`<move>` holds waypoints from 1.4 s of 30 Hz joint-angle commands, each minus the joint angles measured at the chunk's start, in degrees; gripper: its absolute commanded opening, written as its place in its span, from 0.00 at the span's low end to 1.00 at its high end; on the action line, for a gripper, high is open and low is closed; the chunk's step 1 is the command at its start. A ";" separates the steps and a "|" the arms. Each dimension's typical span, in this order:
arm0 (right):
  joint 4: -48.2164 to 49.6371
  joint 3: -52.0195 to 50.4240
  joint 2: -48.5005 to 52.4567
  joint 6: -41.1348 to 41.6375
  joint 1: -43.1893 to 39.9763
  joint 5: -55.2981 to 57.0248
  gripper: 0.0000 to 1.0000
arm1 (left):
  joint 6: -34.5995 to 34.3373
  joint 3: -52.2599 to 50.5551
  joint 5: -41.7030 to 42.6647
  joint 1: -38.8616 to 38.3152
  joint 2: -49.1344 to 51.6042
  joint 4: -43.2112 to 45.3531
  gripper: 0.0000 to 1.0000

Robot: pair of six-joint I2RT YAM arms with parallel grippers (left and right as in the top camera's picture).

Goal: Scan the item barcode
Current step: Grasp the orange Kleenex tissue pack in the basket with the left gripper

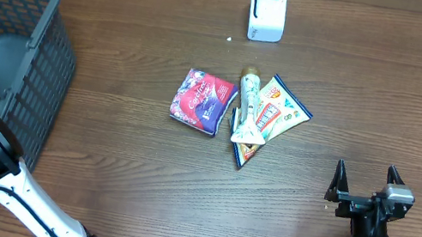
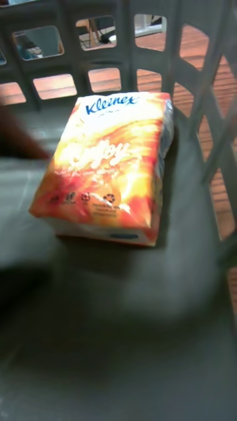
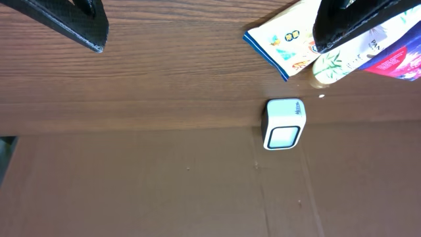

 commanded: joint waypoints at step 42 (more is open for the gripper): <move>0.37 -0.61 -0.68 -0.22 -0.31 -0.02 1.00 | -0.13 -5.99 -1.95 4.87 0.31 7.23 0.04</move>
